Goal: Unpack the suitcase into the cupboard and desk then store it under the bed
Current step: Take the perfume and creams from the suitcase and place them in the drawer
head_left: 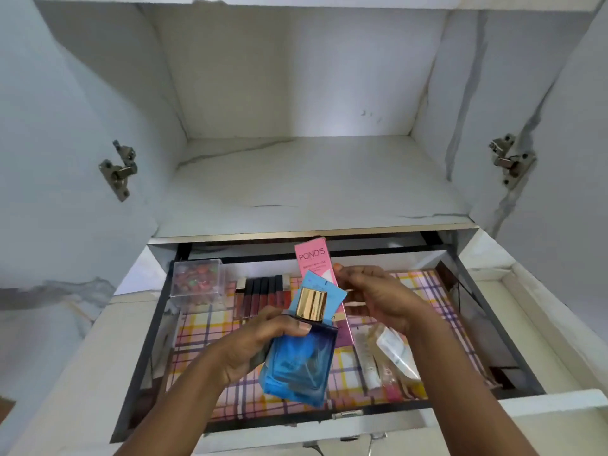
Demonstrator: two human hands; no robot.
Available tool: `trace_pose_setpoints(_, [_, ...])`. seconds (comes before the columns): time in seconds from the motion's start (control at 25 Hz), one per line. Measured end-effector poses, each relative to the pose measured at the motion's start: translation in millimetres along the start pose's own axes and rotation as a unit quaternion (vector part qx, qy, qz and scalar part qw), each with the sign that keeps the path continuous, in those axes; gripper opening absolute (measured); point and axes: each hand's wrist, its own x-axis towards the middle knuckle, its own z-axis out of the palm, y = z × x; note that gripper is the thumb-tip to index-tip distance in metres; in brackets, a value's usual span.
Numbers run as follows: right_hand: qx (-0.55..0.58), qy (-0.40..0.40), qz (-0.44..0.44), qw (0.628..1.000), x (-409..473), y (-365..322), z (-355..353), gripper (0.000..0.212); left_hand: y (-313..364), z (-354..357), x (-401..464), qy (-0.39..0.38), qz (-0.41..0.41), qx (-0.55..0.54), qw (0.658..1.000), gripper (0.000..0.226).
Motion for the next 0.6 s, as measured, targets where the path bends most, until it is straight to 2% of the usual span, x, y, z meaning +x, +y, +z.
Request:
trace_pose_setpoints(0.08, [0.010, -0.044, -0.033, 0.998, 5.1, -16.4, 21.9, 0.022, 6.8, -7.3, -18.6, 0.030, 0.021, -0.009, 0.999, 0.043])
trace_pose_setpoints(0.2, [-0.034, -0.087, -0.038, 0.995, 19.8, -25.2, 52.1, 0.027, 14.4, -15.2, -50.8, 0.109, 0.039, -0.015, 0.993, 0.040])
trace_pose_setpoints(0.32, [-0.005, -0.071, -0.024, 0.997, 45.0, -18.8, 79.8, 0.020, 14.8, -23.4, -86.2, 0.212, 0.048, -0.025, 0.976, 0.051])
trace_pose_setpoints(0.4, [-0.009, -0.066, 0.008, 0.998, 66.6, -1.5, 100.4, 0.025, 7.2, -31.7, -116.3, 0.297, 0.051, -0.019, 0.953, 0.059])
trace_pose_setpoints(0.48, [-0.057, -0.092, 0.068, 0.992, 84.9, 22.8, 123.9, 0.029, -3.0, -38.1, -148.8, 0.364, 0.056, -0.011, 0.930, 0.057])
trace_pose_setpoints(0.6, [-0.140, -0.135, 0.136, 0.971, 102.6, 57.2, 160.6, 0.019, -18.1, -36.3, -185.5, 0.406, 0.032, -0.024, 0.913, 0.054])
